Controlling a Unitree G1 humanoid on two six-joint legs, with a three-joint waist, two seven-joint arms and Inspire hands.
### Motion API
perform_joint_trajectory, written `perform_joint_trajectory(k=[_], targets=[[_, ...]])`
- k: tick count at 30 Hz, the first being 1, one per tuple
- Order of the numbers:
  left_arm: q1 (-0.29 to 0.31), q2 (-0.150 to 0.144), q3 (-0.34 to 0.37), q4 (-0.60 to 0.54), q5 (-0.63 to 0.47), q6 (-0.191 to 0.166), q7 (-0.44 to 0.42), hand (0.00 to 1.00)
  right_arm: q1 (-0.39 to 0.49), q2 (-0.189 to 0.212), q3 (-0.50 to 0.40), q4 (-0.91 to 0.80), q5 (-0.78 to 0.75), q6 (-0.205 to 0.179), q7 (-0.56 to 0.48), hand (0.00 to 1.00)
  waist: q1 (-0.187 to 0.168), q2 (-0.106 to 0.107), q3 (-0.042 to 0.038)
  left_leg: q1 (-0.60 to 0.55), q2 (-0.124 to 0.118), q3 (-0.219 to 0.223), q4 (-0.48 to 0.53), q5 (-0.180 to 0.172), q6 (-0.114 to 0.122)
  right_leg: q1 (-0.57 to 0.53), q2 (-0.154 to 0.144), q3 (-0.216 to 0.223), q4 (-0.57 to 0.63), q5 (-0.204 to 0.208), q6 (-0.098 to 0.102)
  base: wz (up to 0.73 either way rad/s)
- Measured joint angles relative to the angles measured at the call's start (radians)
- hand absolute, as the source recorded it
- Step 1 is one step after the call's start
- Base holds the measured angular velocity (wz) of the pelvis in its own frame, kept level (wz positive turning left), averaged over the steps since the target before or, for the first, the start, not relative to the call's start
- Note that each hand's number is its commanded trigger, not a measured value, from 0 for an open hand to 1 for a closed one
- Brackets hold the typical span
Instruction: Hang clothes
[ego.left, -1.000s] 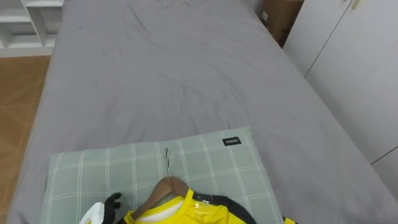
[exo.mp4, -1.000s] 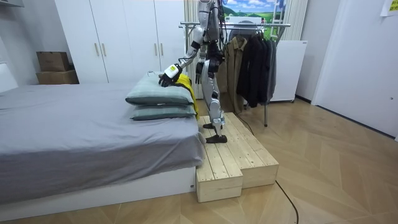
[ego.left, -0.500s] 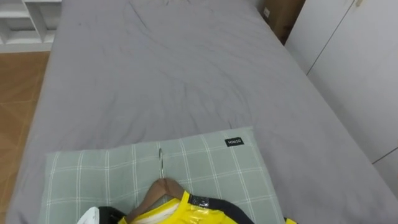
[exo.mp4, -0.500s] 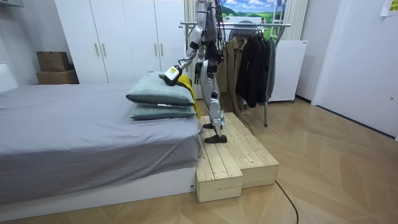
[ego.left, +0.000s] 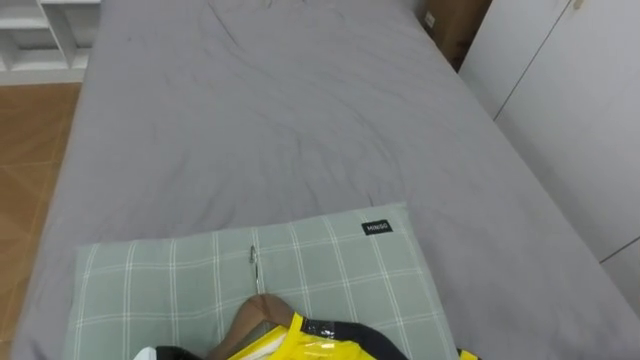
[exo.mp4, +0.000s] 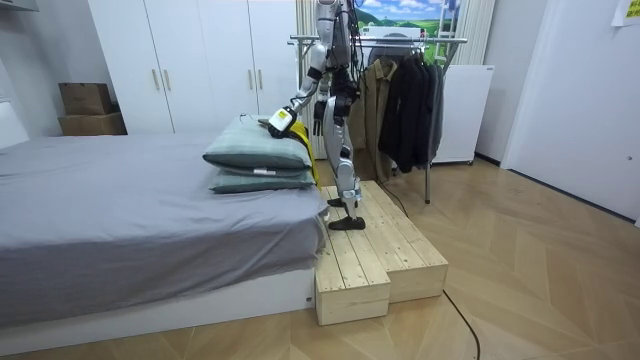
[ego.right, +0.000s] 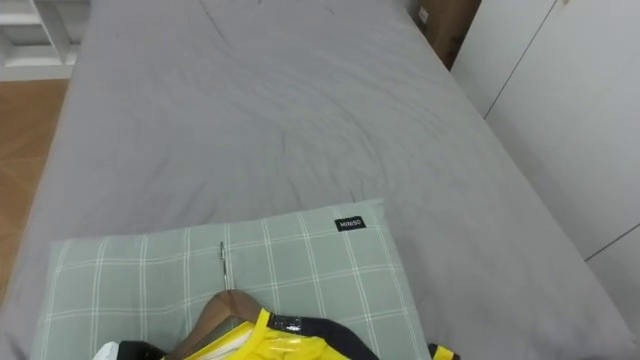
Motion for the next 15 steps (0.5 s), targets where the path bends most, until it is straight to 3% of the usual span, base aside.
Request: perform_joint_trajectory(k=[11,15], targets=[[0.002,-0.001,-0.002,-0.004,-0.02,0.0,0.001,1.0,0.0,0.0,0.0,0.0,-0.001,0.0,-0.001,0.0,-0.001,0.003,0.0009,-0.002,0.0,-0.003,0.004,0.0,0.0,0.001,-0.001,-0.003,0.001,0.0,0.0,0.0],[0.003,-0.005,-0.003,-0.011,-0.019,0.0,0.0,1.0,0.0,-0.003,0.0,0.0,0.0,-0.005,0.001,0.0,-0.003,0.017,0.0019,0.007,-0.001,-0.014,0.004,0.0,0.0,0.014,-0.003,-0.014,0.0,0.0,0.0,0.08]])
